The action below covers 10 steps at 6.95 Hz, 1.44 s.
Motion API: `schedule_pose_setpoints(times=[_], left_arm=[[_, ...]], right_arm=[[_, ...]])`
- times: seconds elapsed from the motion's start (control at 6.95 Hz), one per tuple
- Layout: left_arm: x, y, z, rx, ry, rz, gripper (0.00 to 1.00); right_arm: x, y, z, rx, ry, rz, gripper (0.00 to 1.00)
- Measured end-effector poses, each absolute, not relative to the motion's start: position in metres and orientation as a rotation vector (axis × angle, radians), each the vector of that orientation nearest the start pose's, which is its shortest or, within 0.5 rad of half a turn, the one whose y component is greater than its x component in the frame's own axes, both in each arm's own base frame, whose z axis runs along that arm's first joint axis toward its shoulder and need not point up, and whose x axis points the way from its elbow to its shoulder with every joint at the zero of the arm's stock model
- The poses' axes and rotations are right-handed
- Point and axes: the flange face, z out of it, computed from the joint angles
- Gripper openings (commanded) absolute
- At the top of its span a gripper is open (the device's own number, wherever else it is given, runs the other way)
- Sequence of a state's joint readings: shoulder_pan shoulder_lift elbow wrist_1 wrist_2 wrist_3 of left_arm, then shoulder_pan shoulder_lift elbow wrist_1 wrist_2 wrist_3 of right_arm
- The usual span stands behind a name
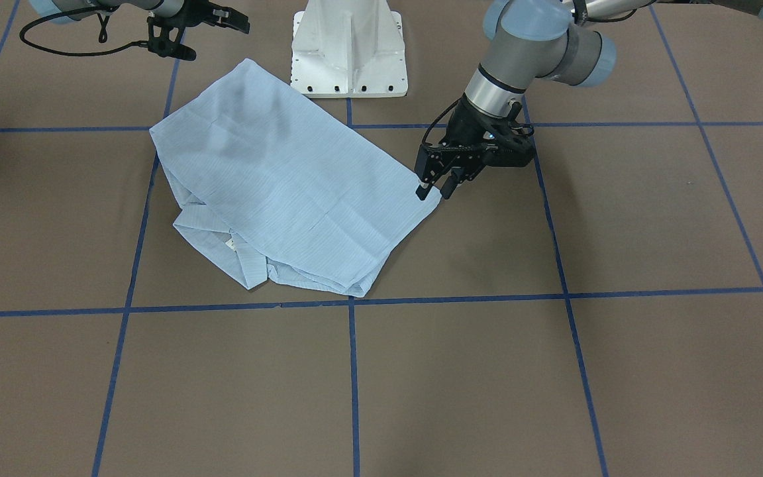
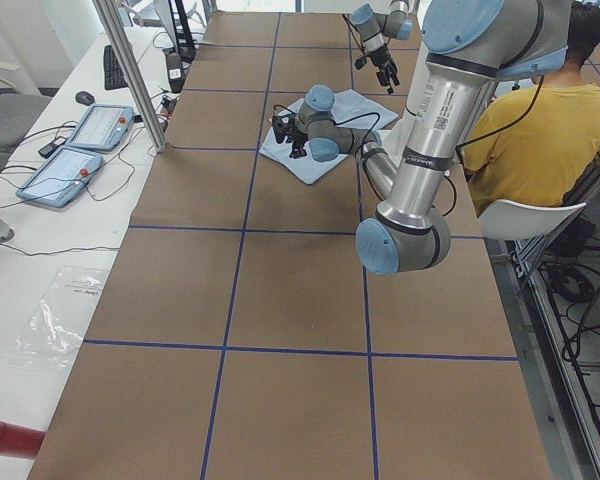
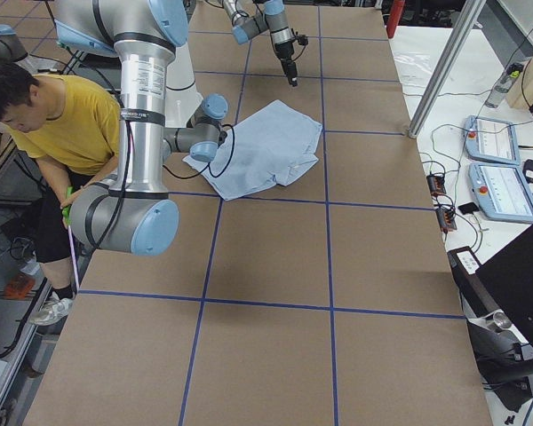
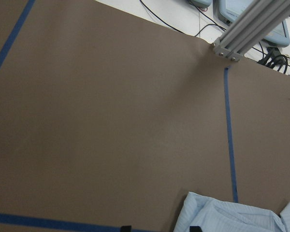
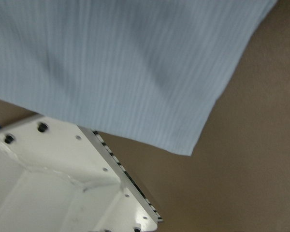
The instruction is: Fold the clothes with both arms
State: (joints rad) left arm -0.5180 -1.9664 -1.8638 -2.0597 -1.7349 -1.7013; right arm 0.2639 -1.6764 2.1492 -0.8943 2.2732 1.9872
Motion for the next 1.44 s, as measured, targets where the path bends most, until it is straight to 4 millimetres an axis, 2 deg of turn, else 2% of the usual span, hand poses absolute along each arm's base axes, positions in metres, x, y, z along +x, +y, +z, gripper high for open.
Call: schedule_pose_setpoints(times=[0.29, 0.43, 0.72, 1.01, 1.44], left_arm=[[0.483, -0.372, 0.263, 0.008, 1.141, -0.496, 0.66], [0.489, -0.369, 0.276, -0.004, 1.111, -0.496, 0.66], [0.499, -0.369, 0.298, -0.014, 1.065, -0.499, 0.66], [0.508, -0.37, 0.309, -0.019, 1.039, -0.499, 0.63], [0.519, -0.367, 0.316, -0.029, 1.022, -0.49, 0.57]], right_arm=[[-0.368, -0.26, 0.35, -0.587, -1.112, 0.344, 1.0], [-0.373, -0.293, 0.354, -0.553, -1.125, 0.394, 1.0], [-0.377, -0.328, 0.357, -0.514, -1.138, 0.441, 1.0], [-0.36, -0.359, 0.363, -0.464, -1.148, 0.492, 1.0], [-0.349, -0.387, 0.383, -0.394, -1.138, 0.514, 1.0]])
